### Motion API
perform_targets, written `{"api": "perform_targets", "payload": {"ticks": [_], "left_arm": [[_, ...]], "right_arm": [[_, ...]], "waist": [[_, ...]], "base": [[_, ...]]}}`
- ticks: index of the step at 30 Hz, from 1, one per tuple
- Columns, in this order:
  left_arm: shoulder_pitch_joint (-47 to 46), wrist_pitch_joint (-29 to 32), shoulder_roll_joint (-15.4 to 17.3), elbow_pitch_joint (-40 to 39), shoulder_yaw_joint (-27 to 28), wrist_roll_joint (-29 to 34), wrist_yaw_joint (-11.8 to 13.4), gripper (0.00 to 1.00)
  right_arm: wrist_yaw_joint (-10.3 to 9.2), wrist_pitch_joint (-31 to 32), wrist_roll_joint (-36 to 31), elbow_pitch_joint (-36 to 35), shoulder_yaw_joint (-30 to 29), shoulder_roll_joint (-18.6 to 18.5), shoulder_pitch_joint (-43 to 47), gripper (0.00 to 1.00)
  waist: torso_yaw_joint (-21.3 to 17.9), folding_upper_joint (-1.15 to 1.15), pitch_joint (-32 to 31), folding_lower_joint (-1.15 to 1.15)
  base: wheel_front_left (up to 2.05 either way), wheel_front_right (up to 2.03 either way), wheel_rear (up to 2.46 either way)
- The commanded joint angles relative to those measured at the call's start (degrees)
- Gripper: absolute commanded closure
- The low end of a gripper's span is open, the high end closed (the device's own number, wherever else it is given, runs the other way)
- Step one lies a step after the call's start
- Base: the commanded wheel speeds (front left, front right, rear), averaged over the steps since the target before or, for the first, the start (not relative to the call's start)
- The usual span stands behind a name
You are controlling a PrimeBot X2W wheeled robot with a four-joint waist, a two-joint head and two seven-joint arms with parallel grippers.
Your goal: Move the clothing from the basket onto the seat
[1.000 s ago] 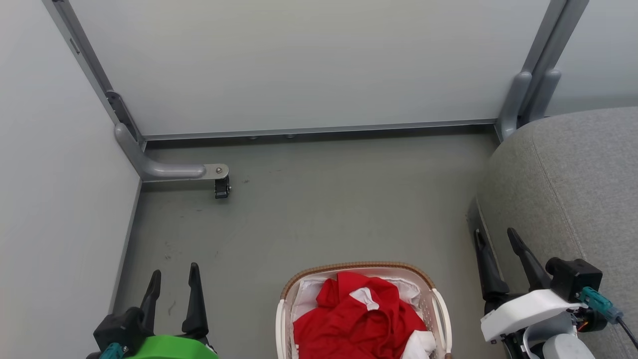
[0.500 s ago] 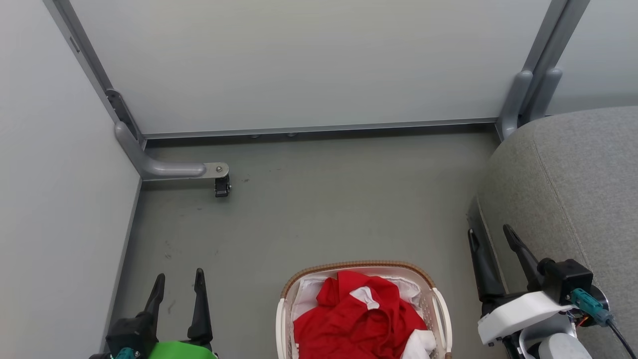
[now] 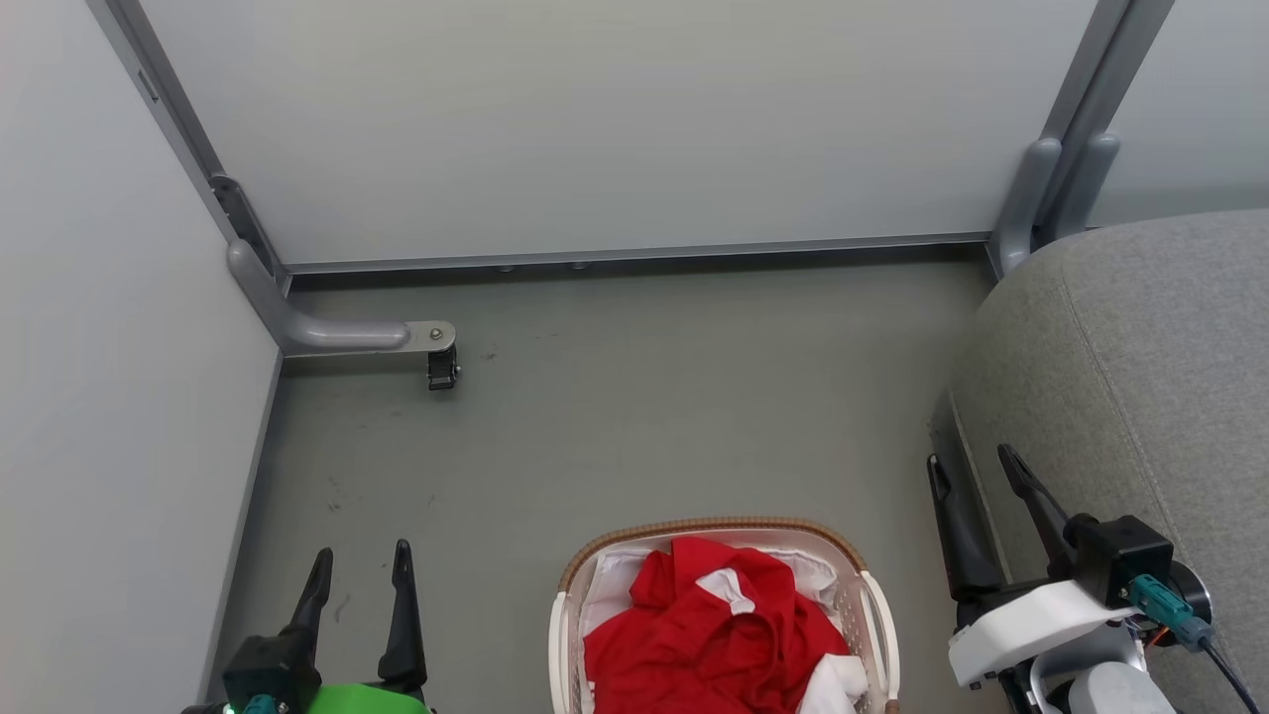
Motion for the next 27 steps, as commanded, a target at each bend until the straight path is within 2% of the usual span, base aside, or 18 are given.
{"api": "perform_targets", "payload": {"ticks": [1,17,27], "left_arm": [[0.34,-0.04,0.4,0.08,0.01,0.13,0.41,0.0],[-0.43,-0.04,0.4,-0.02,-0.45,0.01,0.35,0.0],[-5.99,-0.04,0.39,0.6,-4.45,2.85,-1.12,0.0]], "right_arm": [[-0.04,-0.28,0.03,-0.28,-0.03,-0.33,0.43,0.0],[-0.04,-0.28,0.09,-0.59,-0.43,-0.33,-0.24,0.0],[-0.04,-0.27,-0.87,-2.36,-2.65,-0.33,-3.93,0.0]], "waist": [[-0.01,0.46,0.02,0.0],[-0.02,0.46,0.81,0.0],[-0.22,0.46,8.16,0.0]], "base": [[0.0,0.0,0.0],[0.0,0.0,0.0],[0.0,0.0,0.0]]}}
